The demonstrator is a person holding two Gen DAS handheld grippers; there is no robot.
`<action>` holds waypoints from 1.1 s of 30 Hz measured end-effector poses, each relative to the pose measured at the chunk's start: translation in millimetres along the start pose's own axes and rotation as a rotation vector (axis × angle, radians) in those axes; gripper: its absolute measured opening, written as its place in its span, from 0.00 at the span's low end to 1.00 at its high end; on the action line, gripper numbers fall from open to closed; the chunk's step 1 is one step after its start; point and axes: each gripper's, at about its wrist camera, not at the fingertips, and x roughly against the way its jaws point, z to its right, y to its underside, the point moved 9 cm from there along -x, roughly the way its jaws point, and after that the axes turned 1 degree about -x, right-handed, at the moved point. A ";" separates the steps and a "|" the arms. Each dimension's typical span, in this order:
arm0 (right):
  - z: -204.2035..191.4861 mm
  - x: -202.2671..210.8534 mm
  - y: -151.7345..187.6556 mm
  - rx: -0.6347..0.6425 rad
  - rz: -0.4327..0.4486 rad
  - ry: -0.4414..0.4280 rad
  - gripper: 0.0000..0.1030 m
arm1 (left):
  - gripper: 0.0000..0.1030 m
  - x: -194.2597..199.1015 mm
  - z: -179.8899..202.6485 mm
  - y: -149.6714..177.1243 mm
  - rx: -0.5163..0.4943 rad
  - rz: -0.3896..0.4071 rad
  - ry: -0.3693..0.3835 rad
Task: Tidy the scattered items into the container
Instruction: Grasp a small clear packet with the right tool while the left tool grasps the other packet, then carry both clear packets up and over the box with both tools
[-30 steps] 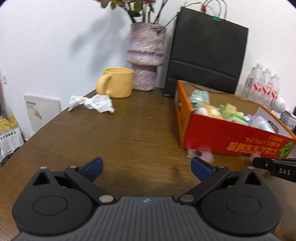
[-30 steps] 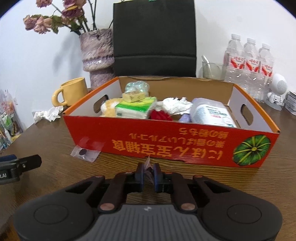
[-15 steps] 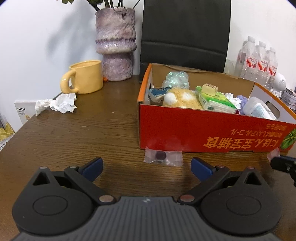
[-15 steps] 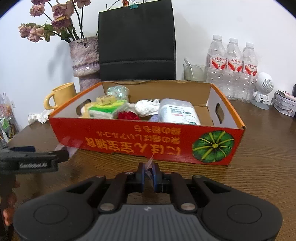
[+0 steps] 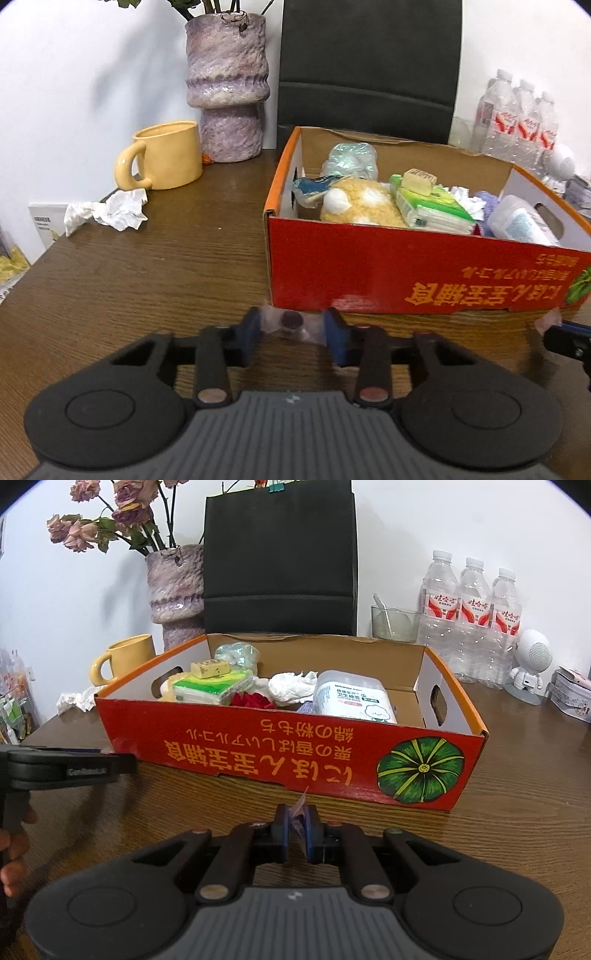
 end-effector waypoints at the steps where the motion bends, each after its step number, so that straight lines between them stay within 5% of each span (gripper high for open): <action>1: 0.1 0.3 0.2 -0.001 0.000 0.000 0.07 | 0.19 2.9 -0.1 1.3 -0.005 0.006 0.004; 10: 0.3 1.2 0.9 -0.003 0.001 -0.001 0.07 | 0.09 19.2 0.1 5.4 -0.001 0.037 0.050; 18: 3.1 2.4 -0.1 -0.018 0.005 0.000 0.07 | 0.17 22.7 0.6 4.2 0.025 0.046 0.063; 22: 3.5 2.0 0.1 -0.020 0.004 -0.002 0.07 | 0.65 17.5 1.8 3.8 0.035 0.034 0.042; 24: 2.7 1.5 0.4 -0.019 0.003 -0.003 0.07 | 0.67 14.4 4.1 -0.8 0.042 0.043 0.044; 26: 2.2 0.7 0.1 -0.016 0.002 -0.004 0.07 | 0.62 7.6 8.3 -1.1 0.026 0.022 0.036; 29: 1.9 0.9 0.3 -0.017 0.002 -0.004 0.07 | 0.37 3.8 14.5 5.3 -0.046 0.006 -0.002; 31: 1.6 0.9 0.4 -0.019 0.001 -0.004 0.07 | 0.35 7.8 15.3 7.1 -0.047 0.009 0.013; 33: 1.7 0.9 0.4 -0.017 0.001 -0.004 0.07 | 0.18 12.4 15.5 8.7 -0.058 0.023 0.013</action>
